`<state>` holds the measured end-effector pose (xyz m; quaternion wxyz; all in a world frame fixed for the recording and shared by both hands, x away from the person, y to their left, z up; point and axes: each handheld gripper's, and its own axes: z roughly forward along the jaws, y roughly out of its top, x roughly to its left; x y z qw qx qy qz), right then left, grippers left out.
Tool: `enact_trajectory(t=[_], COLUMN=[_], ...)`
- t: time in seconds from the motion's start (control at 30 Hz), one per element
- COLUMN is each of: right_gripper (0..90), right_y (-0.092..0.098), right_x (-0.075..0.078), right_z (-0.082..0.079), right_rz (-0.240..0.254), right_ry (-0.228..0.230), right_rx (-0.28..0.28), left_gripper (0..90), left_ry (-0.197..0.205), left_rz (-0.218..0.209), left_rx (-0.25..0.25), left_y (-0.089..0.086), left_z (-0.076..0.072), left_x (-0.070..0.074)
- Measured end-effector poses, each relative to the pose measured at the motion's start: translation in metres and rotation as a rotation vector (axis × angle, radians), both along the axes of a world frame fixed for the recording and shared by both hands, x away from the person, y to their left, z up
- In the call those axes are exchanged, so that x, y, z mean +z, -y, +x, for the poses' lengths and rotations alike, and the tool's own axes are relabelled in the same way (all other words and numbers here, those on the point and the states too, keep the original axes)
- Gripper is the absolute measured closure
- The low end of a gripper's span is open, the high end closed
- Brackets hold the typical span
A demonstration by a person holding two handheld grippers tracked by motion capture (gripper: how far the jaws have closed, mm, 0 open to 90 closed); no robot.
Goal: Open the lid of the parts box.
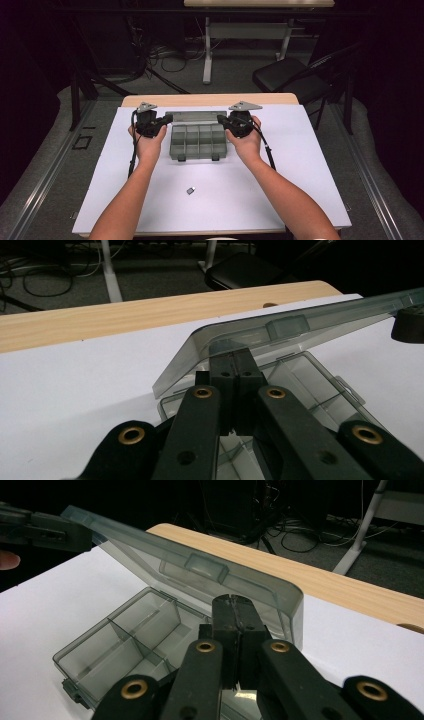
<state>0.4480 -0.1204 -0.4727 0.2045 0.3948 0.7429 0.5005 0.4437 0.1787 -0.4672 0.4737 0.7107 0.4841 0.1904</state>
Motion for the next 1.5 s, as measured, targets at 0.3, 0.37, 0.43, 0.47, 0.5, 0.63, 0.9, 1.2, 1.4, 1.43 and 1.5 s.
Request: enact_trajectory(t=[0.3, 0.37, 0.43, 0.47, 0.5, 0.63, 0.9, 1.2, 1.4, 1.43, 1.5], right_gripper=[85.4, 84.0, 83.1, 78.3, 75.2, 63.5, 50.4, 43.9, 44.9, 44.9, 44.7], right_y=[0.003, 0.004, 0.005, 0.007, 0.007, 0.013, 0.032, 0.045, 0.041, 0.04, 0.038], right_x=[0.002, 0.004, 0.006, 0.009, 0.01, 0.014, 0.015, 0.014, 0.005, 0.004, 0.0], right_z=[-0.005, -0.008, -0.011, -0.017, -0.019, -0.025, -0.018, -0.006, 0.004, 0.005, 0.009], right_rz=[-0.03, -0.045, -0.048, -0.046, -0.047, -0.065, -0.104, -0.052, -0.096, -0.107, -0.109], right_ry=[-0.005, 0.009, 0.006, 0.019, 0.023, 0.051, 0.056, 0.071, 0.131, 0.142, 0.162], right_rx=[0.028, 0.022, 0.025, 0.027, 0.022, 0.002, -0.046, -0.062, -0.032, -0.032, -0.027], left_gripper=[90.0, 90.0, 90.0, 90.0, 90.0, 90.0, 90.0, 90.0, 90.0, 90.0, 90.0], left_ry=[0.009, 0.011, 0.009, 0.007, 0.008, 0.004, 0.002, -0.008, -0.015, -0.018, -0.017], left_rz=[0.002, 0.005, 0.006, 0.006, 0.006, 0.011, 0.012, 0.02, 0.024, 0.024, 0.021], left_rx=[0.018, 0.016, 0.016, 0.013, 0.013, 0.015, 0.018, 0.02, 0.034, 0.038, 0.035], left_y=[0.001, 0.001, 0.001, 0.001, 0.001, 0.001, 0.002, 0.004, 0.004, 0.004, 0.003], left_z=[0.001, 0.001, 0.001, 0.001, 0.001, 0.001, 0.002, 0.005, 0.011, 0.011, 0.012], left_x=[0.002, 0.003, 0.004, 0.004, 0.004, 0.005, 0.004, 0.006, 0.007, 0.008, 0.008])
